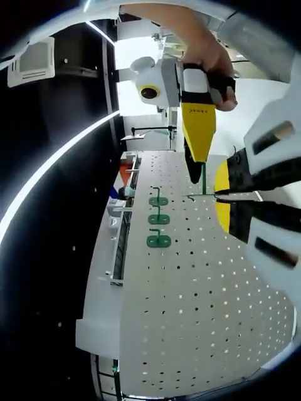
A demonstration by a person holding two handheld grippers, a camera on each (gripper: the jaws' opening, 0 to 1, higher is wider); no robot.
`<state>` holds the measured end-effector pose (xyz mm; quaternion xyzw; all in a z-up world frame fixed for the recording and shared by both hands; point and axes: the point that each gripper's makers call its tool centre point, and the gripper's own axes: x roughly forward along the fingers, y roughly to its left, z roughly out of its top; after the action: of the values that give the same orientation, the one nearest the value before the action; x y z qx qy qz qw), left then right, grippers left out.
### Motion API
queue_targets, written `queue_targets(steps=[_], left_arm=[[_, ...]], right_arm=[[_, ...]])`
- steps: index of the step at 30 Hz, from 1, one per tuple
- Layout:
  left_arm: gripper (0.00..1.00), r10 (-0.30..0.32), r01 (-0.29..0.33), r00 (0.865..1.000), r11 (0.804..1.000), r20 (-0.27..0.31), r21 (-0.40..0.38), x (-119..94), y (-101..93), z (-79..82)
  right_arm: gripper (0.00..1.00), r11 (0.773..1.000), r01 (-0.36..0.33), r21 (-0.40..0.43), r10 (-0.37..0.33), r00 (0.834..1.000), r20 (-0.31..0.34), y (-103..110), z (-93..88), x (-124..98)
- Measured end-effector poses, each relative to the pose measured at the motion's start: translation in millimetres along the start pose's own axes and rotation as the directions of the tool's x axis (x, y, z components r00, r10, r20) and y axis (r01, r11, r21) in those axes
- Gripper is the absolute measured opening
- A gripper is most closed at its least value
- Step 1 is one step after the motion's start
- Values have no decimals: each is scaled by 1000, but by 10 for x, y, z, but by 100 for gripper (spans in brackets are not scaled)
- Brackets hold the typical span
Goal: Insert the hook assembly into the mounting plate slot until the hook locks in place.
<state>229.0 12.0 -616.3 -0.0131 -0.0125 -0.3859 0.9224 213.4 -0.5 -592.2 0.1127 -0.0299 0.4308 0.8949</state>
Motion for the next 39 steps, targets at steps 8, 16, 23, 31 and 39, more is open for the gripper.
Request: queue_targets(steps=[8,16,23,31,39], left_arm=[[3,0,0,1000,1000,1,1,1,-19,11],[3,7,-7,1000,1000,7,-12,10,-22,24],[3,8,-8,1000,1000,5,-15,19,-30,27],[3,16,-16,1000,1000,6,-21,7,-25,22],[3,20,-20,1000,1000,8,-21,-6,-17,17]], right_arm=[[21,1000,8,-3,-8,1000,-2,-9,-8,47],[7,999,36,-9,-37,999,-17,-50,-36,82],[3,998,57,-22,-57,998,-26,-67,-46,92],[2,998,58,-12,-59,998,-30,-52,-58,109],[1,998,55,-3,-55,998,-27,-24,-55,113]])
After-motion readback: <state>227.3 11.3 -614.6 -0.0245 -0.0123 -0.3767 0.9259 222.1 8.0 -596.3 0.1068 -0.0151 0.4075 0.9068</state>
